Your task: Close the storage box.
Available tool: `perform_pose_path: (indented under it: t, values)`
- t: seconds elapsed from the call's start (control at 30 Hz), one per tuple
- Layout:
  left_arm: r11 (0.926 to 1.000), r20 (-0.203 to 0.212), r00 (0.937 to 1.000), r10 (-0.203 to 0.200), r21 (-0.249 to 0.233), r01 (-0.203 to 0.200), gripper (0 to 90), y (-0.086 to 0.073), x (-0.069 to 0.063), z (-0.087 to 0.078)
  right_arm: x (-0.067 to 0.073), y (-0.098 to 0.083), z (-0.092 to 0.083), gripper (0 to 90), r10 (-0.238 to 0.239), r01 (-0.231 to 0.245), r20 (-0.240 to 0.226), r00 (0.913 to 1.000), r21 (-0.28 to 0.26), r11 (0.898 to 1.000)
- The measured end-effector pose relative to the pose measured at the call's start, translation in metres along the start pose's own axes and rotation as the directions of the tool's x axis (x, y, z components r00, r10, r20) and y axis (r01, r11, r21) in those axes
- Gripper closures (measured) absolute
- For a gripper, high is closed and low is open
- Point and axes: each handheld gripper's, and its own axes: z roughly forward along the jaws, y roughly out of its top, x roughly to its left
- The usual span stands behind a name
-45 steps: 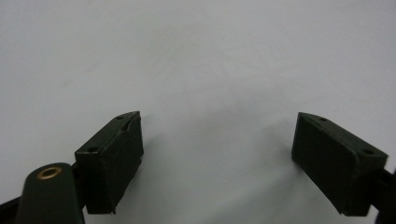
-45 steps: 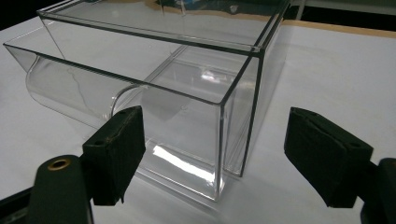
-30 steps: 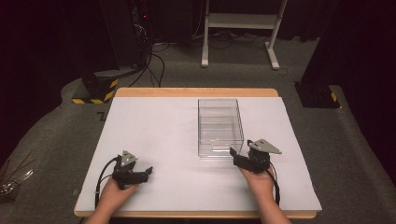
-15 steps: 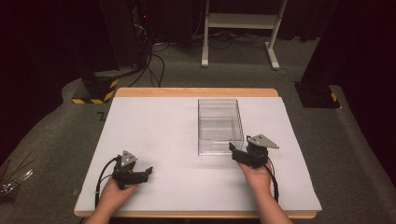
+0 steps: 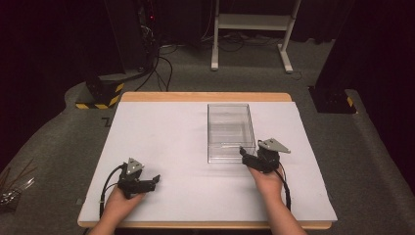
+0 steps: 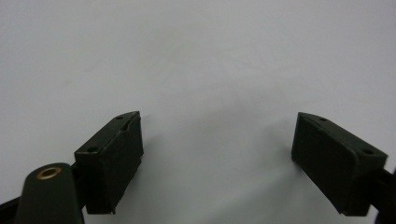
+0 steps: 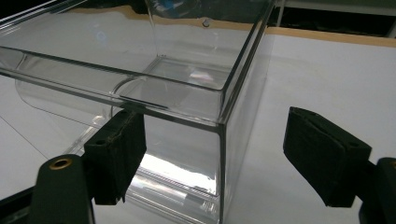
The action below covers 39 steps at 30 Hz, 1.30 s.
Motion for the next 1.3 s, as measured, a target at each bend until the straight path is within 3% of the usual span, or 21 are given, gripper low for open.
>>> perform_pose_path:
  t: [0.67,1.03,1.3]
  values:
    - [1.0000,0.001,1.0000,0.000,-0.001,0.000,16.8,0.000,0.000,0.000,-0.001,0.001,0.000,22.0,0.002,-0.002,0.000,1.0000,-0.004,1.000]
    - [1.0000,-0.005,1.0000,0.000,-0.001,0.000,17.0,0.000,-0.001,0.000,-0.001,-0.005,-0.024,22.0,-0.024,0.023,-0.031,0.9992,-0.018,1.000]
    - [1.0000,-0.005,1.0000,0.000,0.000,0.000,17.0,0.000,-0.001,0.000,-0.013,-0.014,-0.043,21.9,-0.033,0.033,-0.020,0.9993,-0.012,0.999]
